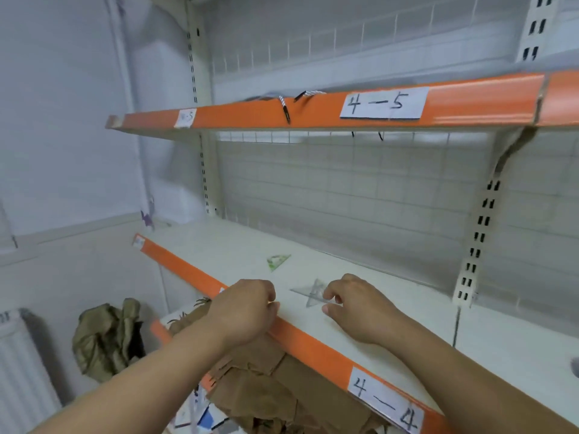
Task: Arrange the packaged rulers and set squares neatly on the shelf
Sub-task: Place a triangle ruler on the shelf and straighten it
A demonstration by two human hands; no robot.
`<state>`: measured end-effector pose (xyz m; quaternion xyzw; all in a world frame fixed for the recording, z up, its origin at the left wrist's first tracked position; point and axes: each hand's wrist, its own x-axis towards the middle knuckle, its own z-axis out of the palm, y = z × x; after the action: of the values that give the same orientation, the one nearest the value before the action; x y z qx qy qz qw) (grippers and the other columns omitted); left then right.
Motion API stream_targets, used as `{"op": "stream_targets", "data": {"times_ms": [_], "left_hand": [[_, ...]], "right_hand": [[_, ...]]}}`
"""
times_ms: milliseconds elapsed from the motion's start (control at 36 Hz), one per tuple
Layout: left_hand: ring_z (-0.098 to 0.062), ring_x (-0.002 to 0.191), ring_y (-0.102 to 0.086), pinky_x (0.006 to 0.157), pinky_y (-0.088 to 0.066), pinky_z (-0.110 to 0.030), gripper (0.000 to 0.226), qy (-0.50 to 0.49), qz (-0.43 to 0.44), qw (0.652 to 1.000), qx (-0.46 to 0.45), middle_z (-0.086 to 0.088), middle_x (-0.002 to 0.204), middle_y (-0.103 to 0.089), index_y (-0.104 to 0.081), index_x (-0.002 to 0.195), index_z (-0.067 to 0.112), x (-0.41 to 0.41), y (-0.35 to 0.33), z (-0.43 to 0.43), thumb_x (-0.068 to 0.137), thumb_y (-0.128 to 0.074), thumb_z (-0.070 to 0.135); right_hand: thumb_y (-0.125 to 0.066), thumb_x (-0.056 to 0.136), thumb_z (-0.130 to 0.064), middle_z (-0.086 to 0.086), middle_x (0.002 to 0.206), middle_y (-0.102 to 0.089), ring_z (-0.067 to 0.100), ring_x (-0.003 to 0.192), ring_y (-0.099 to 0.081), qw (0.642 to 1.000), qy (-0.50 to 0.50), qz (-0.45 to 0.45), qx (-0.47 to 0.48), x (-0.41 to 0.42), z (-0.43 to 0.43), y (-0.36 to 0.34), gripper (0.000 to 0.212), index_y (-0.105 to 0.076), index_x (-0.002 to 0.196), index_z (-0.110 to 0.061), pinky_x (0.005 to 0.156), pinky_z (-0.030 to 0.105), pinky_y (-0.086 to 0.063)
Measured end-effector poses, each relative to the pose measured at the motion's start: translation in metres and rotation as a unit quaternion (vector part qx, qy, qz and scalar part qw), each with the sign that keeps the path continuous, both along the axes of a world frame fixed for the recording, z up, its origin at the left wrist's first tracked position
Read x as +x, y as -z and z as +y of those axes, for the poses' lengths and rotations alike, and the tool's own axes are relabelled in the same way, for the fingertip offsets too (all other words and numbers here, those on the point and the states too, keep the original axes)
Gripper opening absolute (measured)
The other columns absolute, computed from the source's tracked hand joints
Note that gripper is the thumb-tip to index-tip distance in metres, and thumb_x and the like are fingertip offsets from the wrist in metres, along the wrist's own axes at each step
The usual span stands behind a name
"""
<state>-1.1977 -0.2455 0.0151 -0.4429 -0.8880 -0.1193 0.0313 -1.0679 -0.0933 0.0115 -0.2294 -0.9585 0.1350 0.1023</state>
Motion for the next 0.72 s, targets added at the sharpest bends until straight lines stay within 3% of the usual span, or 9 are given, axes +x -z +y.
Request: {"op": "stream_targets", "data": {"times_ms": [83, 222, 417, 528, 722], "left_hand": [[-0.016, 0.098, -0.058, 0.071, -0.043, -0.027, 0.026, -0.001, -0.005, 1.0, 0.0, 0.003, 0.107, -0.064, -0.06, 0.112, 0.021, -0.023, 0.002, 0.007, 0.099, -0.044, 0.037], [-0.017, 0.101, -0.058, 0.073, -0.045, -0.027, 0.026, -0.003, -0.013, 1.0, -0.006, 0.003, 0.109, -0.063, -0.06, 0.111, 0.021, -0.055, 0.007, 0.019, 0.099, -0.043, 0.037], [-0.017, 0.106, -0.057, 0.083, -0.047, -0.029, 0.027, 0.05, -0.024, 0.998, -0.029, 0.003, 0.114, -0.062, -0.059, 0.115, 0.021, -0.097, 0.017, 0.05, 0.099, -0.043, 0.035], [-0.018, 0.108, -0.057, 0.084, -0.046, -0.029, 0.029, 0.095, -0.021, 0.994, -0.047, 0.001, 0.116, -0.062, -0.059, 0.116, 0.021, -0.12, 0.024, 0.07, 0.099, -0.042, 0.037], [-0.019, 0.11, -0.057, 0.088, -0.044, -0.027, 0.031, 0.186, -0.017, 0.98, -0.066, -0.001, 0.118, -0.062, -0.058, 0.119, 0.018, -0.16, 0.026, 0.095, 0.1, -0.042, 0.037]], "right_hand": [[-0.049, 0.097, -0.032, -0.005, 0.103, -0.045, 0.017, 0.106, -0.051, 1.0, 0.003, 0.003, 0.001, -0.025, 0.013, 0.002, 0.024, -0.06, 0.116, -0.023, 0.089, 0.029, -0.044], [-0.046, 0.098, -0.026, -0.001, 0.116, -0.051, 0.018, 0.111, -0.052, 1.0, 0.012, -0.013, -0.004, -0.055, 0.028, 0.009, 0.025, -0.06, 0.118, -0.022, 0.093, 0.03, -0.043], [-0.042, 0.092, -0.014, 0.0, 0.115, -0.053, 0.02, 0.109, -0.054, 0.997, 0.074, -0.034, 0.0, -0.083, 0.047, 0.014, 0.028, -0.062, 0.11, -0.023, 0.092, 0.031, -0.045], [-0.05, 0.093, -0.027, 0.002, 0.114, -0.052, 0.021, 0.106, -0.056, 0.99, 0.117, -0.078, -0.003, -0.092, 0.051, 0.023, 0.022, -0.063, 0.11, -0.02, 0.089, 0.032, -0.048], [-0.058, 0.087, -0.048, 0.001, 0.118, -0.044, 0.02, 0.112, -0.047, 0.974, 0.192, -0.115, -0.039, -0.112, 0.054, 0.042, 0.039, -0.057, 0.119, -0.026, 0.091, 0.029, -0.044]]}}
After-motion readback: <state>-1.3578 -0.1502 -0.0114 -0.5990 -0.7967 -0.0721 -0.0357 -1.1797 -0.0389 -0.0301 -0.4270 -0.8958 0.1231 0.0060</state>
